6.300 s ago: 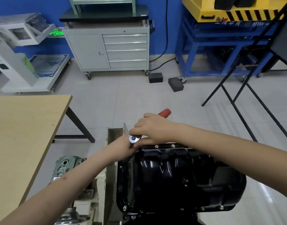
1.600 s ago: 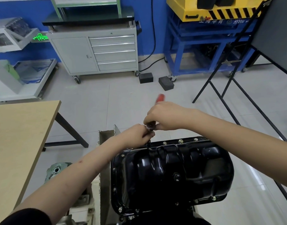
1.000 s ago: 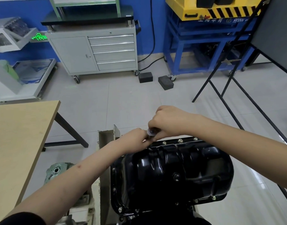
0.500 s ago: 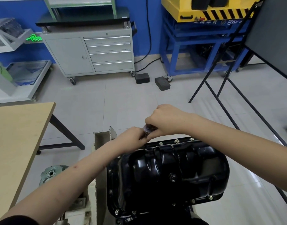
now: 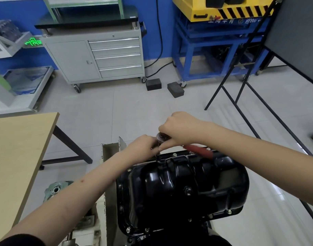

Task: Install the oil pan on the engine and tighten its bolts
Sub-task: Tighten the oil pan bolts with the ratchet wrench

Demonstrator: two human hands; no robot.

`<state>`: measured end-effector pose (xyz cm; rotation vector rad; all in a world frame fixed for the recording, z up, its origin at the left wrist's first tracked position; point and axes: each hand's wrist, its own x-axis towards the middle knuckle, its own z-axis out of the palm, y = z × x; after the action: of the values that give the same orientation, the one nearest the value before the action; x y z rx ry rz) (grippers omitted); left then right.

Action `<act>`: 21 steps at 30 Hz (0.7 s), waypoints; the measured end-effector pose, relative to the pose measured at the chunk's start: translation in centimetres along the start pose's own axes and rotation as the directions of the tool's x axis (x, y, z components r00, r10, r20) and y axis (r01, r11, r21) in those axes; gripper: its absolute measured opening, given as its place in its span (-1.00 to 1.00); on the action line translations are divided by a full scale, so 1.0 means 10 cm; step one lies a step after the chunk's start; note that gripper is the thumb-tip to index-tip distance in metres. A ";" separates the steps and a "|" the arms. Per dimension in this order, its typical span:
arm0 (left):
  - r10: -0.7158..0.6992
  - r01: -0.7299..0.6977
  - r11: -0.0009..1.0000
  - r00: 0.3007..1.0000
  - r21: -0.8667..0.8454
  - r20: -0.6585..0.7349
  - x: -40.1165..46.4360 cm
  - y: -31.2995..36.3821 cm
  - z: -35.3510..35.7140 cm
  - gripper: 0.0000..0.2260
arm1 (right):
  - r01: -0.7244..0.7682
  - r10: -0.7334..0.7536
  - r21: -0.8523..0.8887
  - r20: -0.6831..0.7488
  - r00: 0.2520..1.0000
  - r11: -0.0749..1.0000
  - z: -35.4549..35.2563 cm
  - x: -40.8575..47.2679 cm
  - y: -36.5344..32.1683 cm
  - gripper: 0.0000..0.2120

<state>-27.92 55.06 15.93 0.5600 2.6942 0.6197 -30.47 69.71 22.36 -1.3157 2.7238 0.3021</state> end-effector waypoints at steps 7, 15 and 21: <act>0.029 -0.029 1.000 0.997 0.008 0.069 0.02 0.04 0.00 -0.72 | 0.107 -0.109 0.056 0.038 0.993 0.993 -0.02 0.01 0.04 -0.84; -0.015 0.016 1.000 0.999 0.016 -0.034 -0.02 0.03 -0.02 -0.61 | -0.055 0.055 0.029 0.012 0.998 0.998 0.02 0.02 -0.03 -0.57; 0.025 -0.024 1.000 0.999 -0.020 0.044 0.01 0.06 -0.03 -0.76 | 0.082 -0.083 0.037 0.012 0.996 0.996 -0.01 0.02 0.02 -0.80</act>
<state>-27.93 55.43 16.46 0.5952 2.6411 0.6317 -30.76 69.71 22.48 -1.4064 2.6421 0.2520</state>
